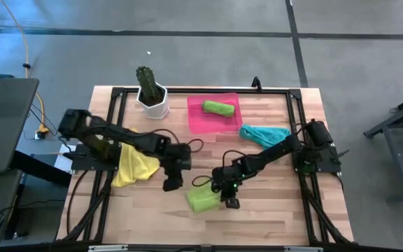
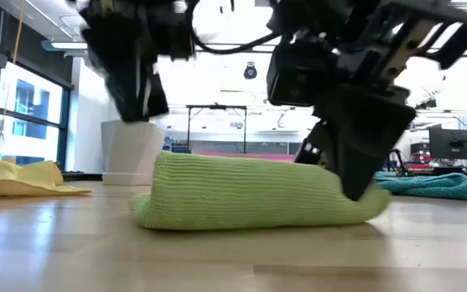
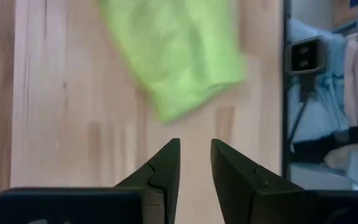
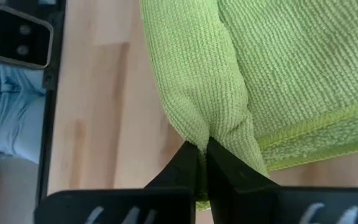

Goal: Roll microfiber towels into tight, uniform cylinder then place into a basket
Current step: Roll the light green microfiber cloth

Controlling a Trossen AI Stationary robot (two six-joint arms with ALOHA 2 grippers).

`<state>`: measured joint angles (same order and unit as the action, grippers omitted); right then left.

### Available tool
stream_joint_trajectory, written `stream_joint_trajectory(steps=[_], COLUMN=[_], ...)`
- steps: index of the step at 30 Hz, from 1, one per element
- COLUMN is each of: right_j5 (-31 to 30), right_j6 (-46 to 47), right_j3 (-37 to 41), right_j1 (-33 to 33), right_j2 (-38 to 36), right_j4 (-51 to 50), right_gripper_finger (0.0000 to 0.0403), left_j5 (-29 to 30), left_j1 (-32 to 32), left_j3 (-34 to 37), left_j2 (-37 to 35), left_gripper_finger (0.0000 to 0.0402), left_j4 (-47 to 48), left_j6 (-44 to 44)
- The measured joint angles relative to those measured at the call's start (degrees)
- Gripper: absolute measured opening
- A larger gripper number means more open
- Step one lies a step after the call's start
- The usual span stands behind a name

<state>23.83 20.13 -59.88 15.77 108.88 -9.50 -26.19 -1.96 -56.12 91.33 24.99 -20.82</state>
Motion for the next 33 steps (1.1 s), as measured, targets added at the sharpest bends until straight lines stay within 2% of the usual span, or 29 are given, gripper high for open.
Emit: stream_joint_trajectory(steps=[3, 8, 13, 16, 18, 20, 25, 33], right_j5=[0.36, 3.75, 9.65, 13.20, 14.18, 14.40, 14.60, 14.60], right_j6=[-0.93, -0.91, 1.19, 3.55, 3.88, 4.04, 5.13, 8.38], right_j3=[-0.01, -0.02, -0.04, -0.08, -0.10, -0.12, -0.15, -0.15], right_j1=[-1.83, -4.95, -8.08, -9.23, -9.46, -9.53, -9.97, -11.03], right_j2=[-0.02, -0.02, 0.05, 0.76, 1.29, 1.93, 2.25, 2.27], right_j4=[-0.53, -0.76, -0.61, -0.48, -1.36, -0.53, -0.37, 0.91], right_gripper_finger=[0.0001, 0.0000, 0.0000, 0.0000, 0.0000, 0.0000, 0.0000, 0.0000], left_j5=[7.84, 27.12, 46.55, 55.41, 57.38, 56.96, 53.24, 52.15], left_j1=[-3.90, -13.89, -21.01, -22.56, -23.06, -23.03, -22.71, -22.47], left_j3=[-0.16, 0.03, -0.04, -0.11, -0.09, -0.10, 0.01, -0.48], left_j2=[-3.62, -5.71, -2.81, 0.12, 2.56, 4.89, 11.89, 16.62], left_gripper_finger=[0.0073, 0.0073, 0.0089, 0.0110, 0.0125, 0.0140, 0.0167, 0.0172], left_j4=[-1.41, -3.67, -9.95, -13.50, -16.51, -17.78, -25.07, -27.80], left_j6=[-3.57, -7.63, -9.45, -9.53, -9.60, -10.23, -10.29, -10.54])
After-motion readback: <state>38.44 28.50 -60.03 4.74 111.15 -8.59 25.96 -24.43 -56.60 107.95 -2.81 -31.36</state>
